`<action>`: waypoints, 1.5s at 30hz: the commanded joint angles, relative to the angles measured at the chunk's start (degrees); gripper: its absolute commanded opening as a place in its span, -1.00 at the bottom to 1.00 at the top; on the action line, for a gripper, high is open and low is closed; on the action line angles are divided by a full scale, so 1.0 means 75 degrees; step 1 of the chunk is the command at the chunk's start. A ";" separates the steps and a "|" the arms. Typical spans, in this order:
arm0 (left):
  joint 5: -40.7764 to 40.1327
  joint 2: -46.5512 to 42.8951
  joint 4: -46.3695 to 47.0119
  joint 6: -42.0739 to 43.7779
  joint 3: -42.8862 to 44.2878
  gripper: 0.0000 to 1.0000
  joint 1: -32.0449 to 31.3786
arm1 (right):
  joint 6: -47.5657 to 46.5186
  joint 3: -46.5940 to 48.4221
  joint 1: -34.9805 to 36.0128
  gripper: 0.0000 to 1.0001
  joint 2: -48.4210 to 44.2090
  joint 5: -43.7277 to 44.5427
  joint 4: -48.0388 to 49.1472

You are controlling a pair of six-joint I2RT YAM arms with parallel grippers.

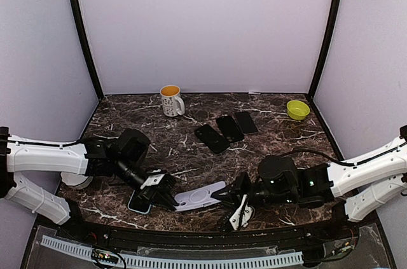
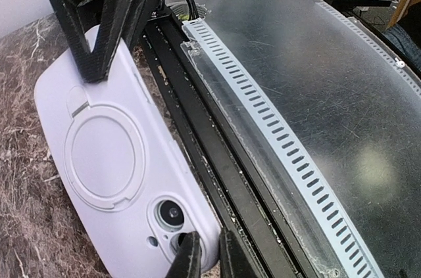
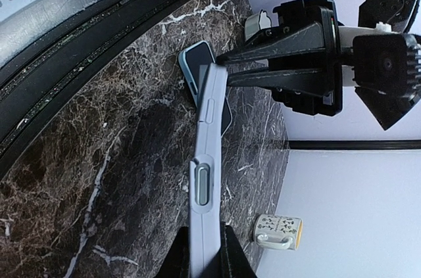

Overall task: Take the phone out of the phone case
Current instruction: Remove the top left corner of the phone from the phone case.

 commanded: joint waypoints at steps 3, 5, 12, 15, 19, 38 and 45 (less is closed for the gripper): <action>-0.0624 0.0009 0.0820 -0.0672 0.0637 -1.00 0.0171 | -0.0288 0.0029 0.0490 -1.00 0.0113 -0.0831 0.0503; -0.0684 0.0040 0.0841 -0.0760 0.0705 -1.00 0.0186 | -0.0232 0.0038 0.0489 -1.00 0.0117 -0.0826 0.0504; -0.0948 -0.0307 0.0968 -0.0142 0.0508 -0.23 0.0182 | 0.0069 0.0035 0.0490 -1.00 0.0197 -0.0353 0.0574; -0.1052 -0.0685 0.1060 0.0210 0.0291 0.11 0.0183 | 0.0329 -0.0019 0.0444 -1.00 0.0143 -0.0131 0.0679; -0.1172 -0.1318 0.1322 0.0892 -0.0139 0.24 0.0186 | 0.0885 -0.0091 0.0224 -1.00 -0.0146 -0.0052 0.0804; -0.0345 -0.1543 0.1082 0.1919 -0.0601 0.14 0.0162 | 0.1212 -0.0022 -0.0397 -1.00 -0.1098 -0.0093 0.0456; -0.0051 -0.1388 0.1085 0.1864 -0.0587 0.12 0.0017 | 0.1088 0.0149 -0.0409 -1.00 -0.0889 -0.0136 0.0547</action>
